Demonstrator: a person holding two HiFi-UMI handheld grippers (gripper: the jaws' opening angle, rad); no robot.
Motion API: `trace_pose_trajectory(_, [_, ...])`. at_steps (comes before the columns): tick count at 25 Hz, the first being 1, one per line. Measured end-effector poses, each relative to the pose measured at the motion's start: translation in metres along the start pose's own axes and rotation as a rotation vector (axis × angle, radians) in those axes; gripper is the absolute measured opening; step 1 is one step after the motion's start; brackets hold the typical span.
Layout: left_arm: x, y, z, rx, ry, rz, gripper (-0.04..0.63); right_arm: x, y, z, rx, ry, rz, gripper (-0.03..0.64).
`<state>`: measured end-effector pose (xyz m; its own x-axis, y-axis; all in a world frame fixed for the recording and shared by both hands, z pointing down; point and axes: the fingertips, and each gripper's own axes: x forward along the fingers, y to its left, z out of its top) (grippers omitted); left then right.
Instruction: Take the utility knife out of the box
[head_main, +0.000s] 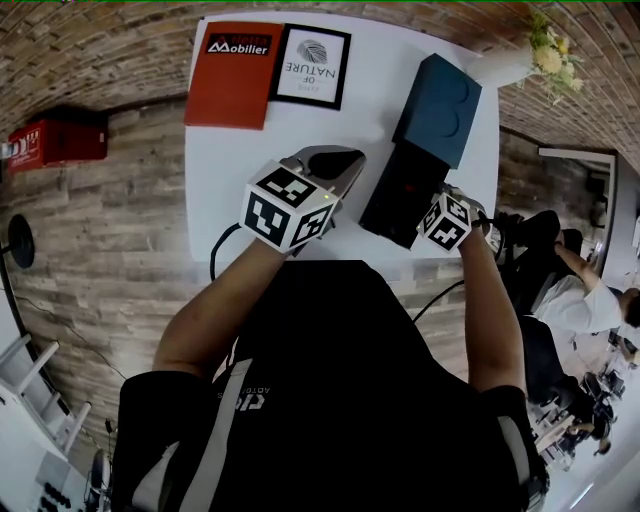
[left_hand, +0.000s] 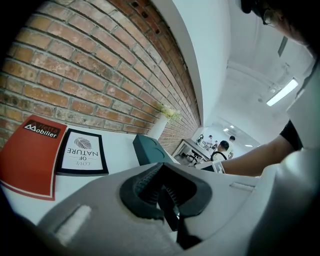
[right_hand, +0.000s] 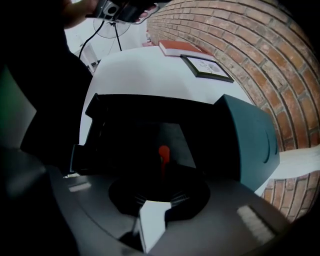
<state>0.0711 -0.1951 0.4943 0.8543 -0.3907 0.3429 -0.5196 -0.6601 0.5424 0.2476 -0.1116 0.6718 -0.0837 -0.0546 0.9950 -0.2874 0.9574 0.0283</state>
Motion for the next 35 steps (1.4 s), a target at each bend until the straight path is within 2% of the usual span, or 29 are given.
trace_pose_trajectory(4, [0.002, 0.0, -0.003, -0.006, 0.005, -0.001, 0.008, -0.002, -0.004, 0.002, -0.007, 0.005, 0.007, 0.069])
trace_pose_trajectory(8, [0.005, 0.001, -0.004, -0.012, 0.005, -0.003, 0.008, 0.002, 0.0, 0.005, -0.015, 0.036, 0.067, 0.072])
trace_pose_trajectory(13, [0.007, 0.004, -0.002, -0.02, -0.011, -0.002, 0.008, 0.002, -0.002, 0.008, 0.013, 0.032, 0.099, 0.04])
trace_pose_trajectory(22, [0.008, 0.007, -0.006, -0.048, -0.026, -0.005, 0.008, 0.002, -0.001, 0.007, -0.052, 0.017, 0.028, 0.036])
trace_pose_trajectory(24, [0.009, 0.007, -0.008, -0.05, -0.023, -0.009, 0.008, 0.002, 0.001, 0.008, -0.031, 0.001, 0.014, 0.001])
trace_pose_trajectory(35, [0.01, 0.003, -0.002, -0.024, -0.015, -0.022, 0.008, -0.02, -0.011, 0.007, 0.091, -0.069, -0.033, 0.0])
